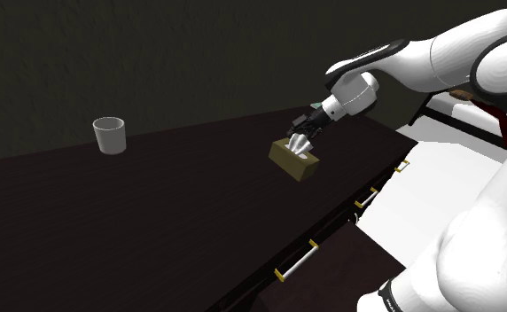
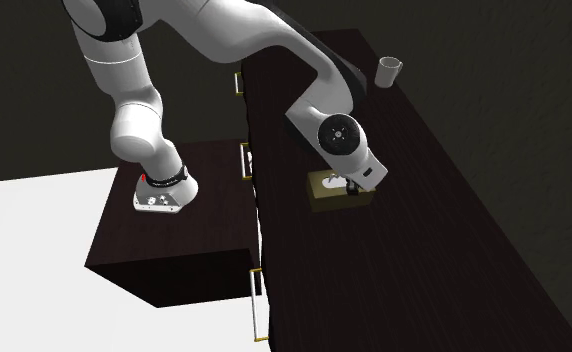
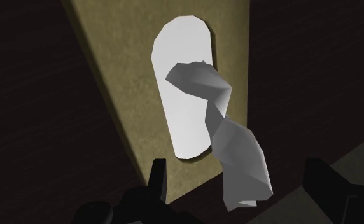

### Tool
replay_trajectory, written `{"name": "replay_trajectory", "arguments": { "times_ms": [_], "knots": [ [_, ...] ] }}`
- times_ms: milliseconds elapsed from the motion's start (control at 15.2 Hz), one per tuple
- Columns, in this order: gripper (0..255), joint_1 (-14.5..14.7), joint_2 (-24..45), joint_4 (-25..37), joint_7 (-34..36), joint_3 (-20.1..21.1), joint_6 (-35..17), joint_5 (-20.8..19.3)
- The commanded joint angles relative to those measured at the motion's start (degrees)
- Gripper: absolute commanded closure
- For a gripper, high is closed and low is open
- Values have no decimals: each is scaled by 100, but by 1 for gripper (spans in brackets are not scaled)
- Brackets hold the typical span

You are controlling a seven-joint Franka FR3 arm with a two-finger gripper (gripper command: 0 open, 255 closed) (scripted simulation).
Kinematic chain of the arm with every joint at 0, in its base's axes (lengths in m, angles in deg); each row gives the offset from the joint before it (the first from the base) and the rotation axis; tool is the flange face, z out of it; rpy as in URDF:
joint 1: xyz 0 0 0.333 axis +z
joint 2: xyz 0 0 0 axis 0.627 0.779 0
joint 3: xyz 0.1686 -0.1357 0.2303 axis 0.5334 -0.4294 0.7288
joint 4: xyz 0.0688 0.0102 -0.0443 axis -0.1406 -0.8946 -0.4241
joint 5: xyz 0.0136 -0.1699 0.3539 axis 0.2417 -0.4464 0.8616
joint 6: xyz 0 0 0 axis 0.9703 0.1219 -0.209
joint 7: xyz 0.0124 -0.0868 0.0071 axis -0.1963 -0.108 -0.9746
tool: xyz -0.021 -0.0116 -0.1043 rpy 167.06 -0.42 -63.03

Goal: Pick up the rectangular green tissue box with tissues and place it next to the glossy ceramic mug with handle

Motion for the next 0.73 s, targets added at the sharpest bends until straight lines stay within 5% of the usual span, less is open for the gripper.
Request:
{"name": "replay_trajectory", "arguments": {
  "times_ms": [0, 132, 198, 660],
  "knots": [
    [0, 0, 3, 1, -2, 1, -1, 3],
    [0, 0, 2, 1, -1, 0, -1, 2],
    [255, 0, 2, 1, -1, 0, -1, 2],
    [255, 0, -6, -12, -6, 0, -5, 1]
  ]
}}
